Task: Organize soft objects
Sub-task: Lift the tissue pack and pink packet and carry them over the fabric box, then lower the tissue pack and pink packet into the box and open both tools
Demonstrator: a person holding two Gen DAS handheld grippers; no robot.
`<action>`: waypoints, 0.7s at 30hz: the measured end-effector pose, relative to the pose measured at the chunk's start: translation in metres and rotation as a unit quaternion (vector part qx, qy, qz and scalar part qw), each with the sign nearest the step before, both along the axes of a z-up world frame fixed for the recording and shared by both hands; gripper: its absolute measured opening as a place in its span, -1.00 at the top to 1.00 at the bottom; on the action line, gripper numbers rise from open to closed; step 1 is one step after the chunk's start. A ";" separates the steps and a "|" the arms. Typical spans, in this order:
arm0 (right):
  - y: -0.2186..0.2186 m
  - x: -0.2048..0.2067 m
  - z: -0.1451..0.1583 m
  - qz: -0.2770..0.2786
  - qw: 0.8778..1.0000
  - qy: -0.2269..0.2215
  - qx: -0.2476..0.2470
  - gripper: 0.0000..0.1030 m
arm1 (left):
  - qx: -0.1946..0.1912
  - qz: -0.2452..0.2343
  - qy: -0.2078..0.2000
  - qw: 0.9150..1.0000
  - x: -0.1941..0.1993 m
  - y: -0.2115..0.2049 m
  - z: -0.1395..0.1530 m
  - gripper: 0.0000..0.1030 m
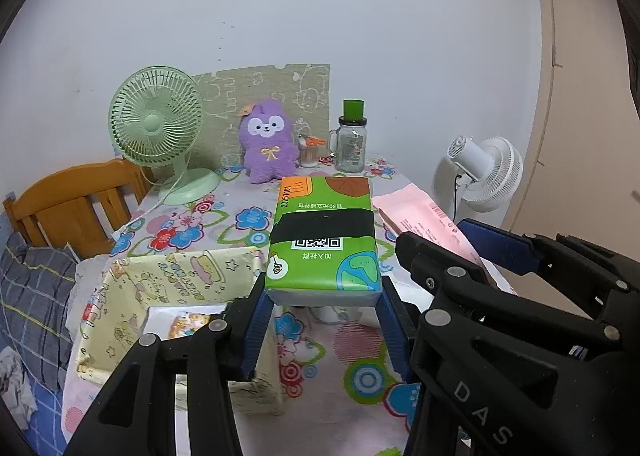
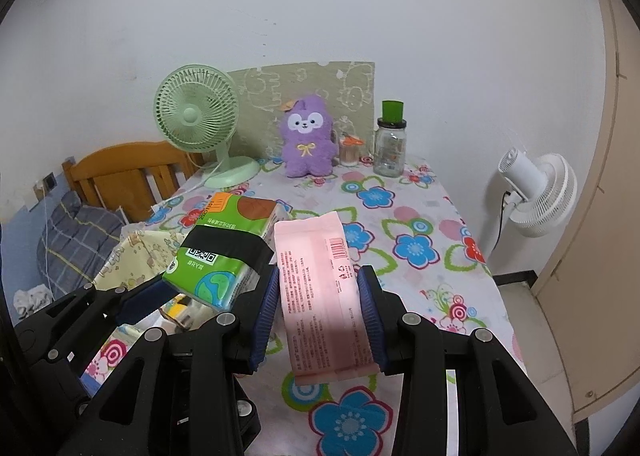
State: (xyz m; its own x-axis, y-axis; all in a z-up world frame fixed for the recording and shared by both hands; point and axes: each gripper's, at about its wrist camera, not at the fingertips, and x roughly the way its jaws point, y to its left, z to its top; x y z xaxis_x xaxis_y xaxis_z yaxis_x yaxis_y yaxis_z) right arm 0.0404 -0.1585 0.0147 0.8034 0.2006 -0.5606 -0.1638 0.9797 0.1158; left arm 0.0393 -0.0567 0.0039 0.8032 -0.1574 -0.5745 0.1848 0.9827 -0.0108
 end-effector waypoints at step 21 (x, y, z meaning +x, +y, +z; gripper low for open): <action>0.058 0.027 0.000 0.028 0.999 0.015 -0.023 0.16 | -0.005 0.022 0.023 0.999 0.024 0.053 -0.010 -0.02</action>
State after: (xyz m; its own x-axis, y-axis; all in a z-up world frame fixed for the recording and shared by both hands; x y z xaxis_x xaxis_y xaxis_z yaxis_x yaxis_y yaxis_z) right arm 0.0670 -0.1003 0.0146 0.7739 0.2184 -0.5945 -0.2160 0.9734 0.0764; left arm 0.0638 -0.0037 -0.0060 0.7824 -0.1291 -0.6093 0.1412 0.9896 -0.0283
